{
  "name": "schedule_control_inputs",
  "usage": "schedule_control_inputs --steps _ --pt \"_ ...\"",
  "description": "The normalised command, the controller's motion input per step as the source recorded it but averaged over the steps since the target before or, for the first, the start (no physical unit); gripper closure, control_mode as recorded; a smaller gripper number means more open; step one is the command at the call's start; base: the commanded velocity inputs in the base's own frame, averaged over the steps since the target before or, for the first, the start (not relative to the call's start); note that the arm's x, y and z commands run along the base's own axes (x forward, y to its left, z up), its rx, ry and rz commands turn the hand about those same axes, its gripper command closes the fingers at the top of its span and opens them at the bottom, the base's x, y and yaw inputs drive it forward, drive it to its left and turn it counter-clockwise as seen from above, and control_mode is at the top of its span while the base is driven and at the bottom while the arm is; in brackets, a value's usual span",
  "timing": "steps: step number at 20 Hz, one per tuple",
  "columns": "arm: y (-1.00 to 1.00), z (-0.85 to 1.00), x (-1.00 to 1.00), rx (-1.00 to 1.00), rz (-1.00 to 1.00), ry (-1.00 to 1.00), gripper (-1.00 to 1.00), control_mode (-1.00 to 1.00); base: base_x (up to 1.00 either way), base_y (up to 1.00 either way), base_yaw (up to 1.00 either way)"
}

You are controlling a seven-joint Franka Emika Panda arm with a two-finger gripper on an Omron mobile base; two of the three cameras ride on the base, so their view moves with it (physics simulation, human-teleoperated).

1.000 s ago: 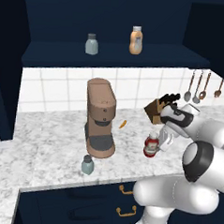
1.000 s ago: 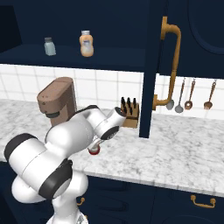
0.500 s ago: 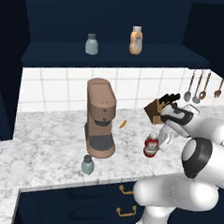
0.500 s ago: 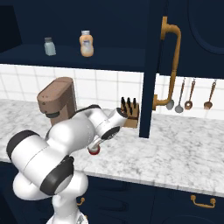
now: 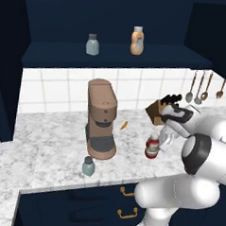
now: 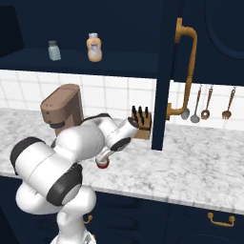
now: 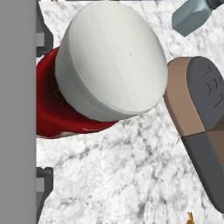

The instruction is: Put the shaker and condiment bottle from the counter next to their counterparts in the cabinet.

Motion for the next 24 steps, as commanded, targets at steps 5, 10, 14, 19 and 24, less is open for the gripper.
schedule_control_inputs --steps 5,10,14,19,24 --pt "0.06 -0.06 0.11 0.0 0.0 0.0 -1.0 -1.0 0.0 0.0 0.0" --pt "0.08 -0.1 0.11 0.0 0.0 0.0 1.0 -1.0 0.0 0.0 0.0" --pt "0.03 -0.07 0.01 0.0 0.0 0.03 1.0 -1.0 0.0 0.0 0.0" --pt "-0.04 0.06 -0.03 0.01 0.0 -0.09 1.0 -1.0 0.0 0.0 0.0" --pt "0.0 0.29 -0.08 0.0 -0.01 -0.21 1.0 -1.0 0.0 0.0 0.0"
